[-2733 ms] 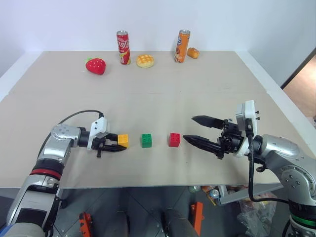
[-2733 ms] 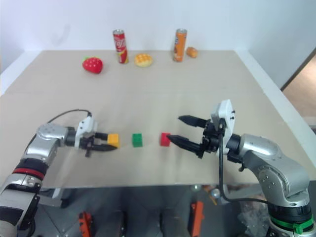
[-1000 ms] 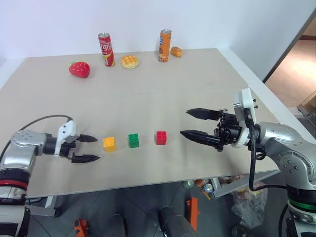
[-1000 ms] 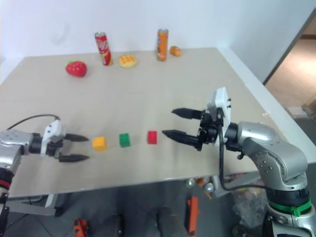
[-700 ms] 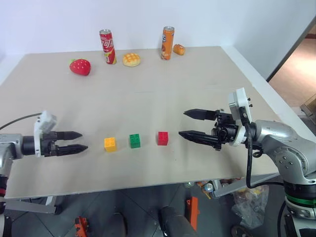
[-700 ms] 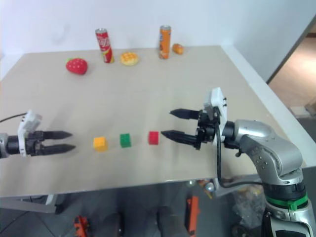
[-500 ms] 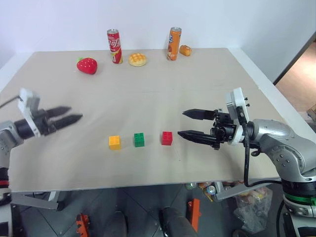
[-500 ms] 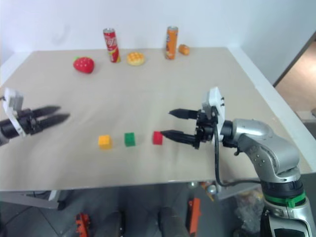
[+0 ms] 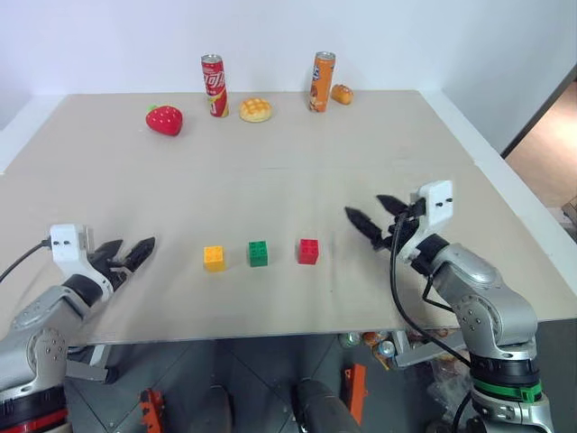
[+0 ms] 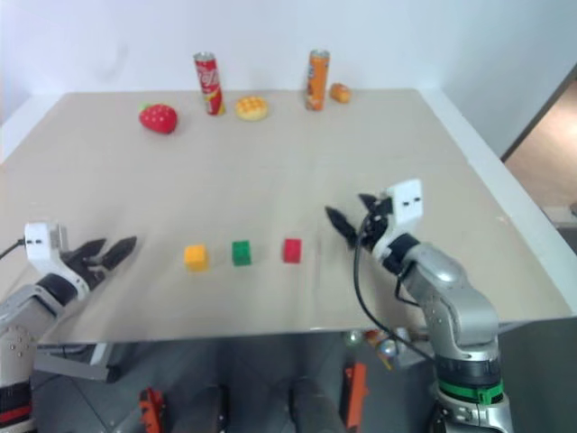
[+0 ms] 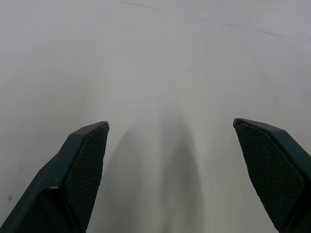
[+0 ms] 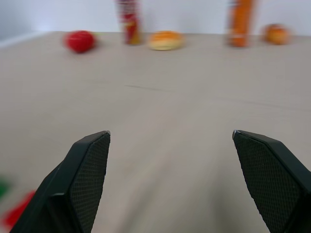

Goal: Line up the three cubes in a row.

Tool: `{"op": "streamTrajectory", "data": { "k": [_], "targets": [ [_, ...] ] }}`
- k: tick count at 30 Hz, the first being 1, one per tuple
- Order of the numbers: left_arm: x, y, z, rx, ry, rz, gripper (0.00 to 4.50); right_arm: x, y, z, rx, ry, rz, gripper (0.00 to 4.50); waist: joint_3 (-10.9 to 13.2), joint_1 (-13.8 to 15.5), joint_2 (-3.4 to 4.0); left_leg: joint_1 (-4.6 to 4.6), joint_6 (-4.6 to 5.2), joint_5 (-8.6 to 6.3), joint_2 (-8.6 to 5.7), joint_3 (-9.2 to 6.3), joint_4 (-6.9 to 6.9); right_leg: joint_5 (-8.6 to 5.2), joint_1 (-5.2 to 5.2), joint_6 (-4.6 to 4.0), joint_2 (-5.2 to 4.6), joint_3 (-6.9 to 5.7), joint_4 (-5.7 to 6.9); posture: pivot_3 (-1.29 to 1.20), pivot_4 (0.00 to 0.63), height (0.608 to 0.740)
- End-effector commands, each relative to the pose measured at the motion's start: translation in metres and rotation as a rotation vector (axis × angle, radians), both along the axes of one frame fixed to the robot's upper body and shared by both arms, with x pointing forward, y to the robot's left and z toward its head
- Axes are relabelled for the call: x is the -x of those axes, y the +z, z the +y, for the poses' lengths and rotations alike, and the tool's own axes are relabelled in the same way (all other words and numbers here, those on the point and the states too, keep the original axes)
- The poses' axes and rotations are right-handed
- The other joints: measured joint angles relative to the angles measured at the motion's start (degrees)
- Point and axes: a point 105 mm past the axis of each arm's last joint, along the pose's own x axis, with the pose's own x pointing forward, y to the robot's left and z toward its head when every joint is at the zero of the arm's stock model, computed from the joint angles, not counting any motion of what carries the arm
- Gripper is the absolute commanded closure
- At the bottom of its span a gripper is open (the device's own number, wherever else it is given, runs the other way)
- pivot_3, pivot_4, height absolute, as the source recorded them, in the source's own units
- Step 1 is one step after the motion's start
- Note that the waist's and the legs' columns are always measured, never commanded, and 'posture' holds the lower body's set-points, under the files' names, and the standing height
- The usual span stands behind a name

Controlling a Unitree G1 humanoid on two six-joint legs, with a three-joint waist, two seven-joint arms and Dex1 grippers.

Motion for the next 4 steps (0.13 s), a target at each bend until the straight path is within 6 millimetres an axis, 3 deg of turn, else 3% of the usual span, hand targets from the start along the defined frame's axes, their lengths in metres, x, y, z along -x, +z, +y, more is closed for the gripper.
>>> {"op": "streamTrajectory", "data": {
  "k": [1, 4],
  "targets": [
    [0.003, 0.012, -0.004, -0.041, -0.009, -0.073, 0.24, -0.005, -0.001, -0.021, 0.038, -0.145, -0.053, 0.34, -0.01, -0.11, -0.02, 0.00, -0.09, 0.06, -0.01, 0.03, 0.02, 0.03, 0.00, -0.05, -0.01, 0.04, -0.03, 0.00, 0.150, 0.740],
    [0.001, 0.012, -0.006, -0.074, -0.010, -0.106, 0.24, -0.009, -0.014, -0.025, 0.074, -0.201, -0.052, 0.34, -0.01, -0.14, -0.02, 0.05, -0.25, 0.19, -0.08, 0.08, 0.02, 0.14, 0.01, -0.03, -0.06, 0.13, -0.04, 0.00, 0.150, 0.740]
  ]
}}
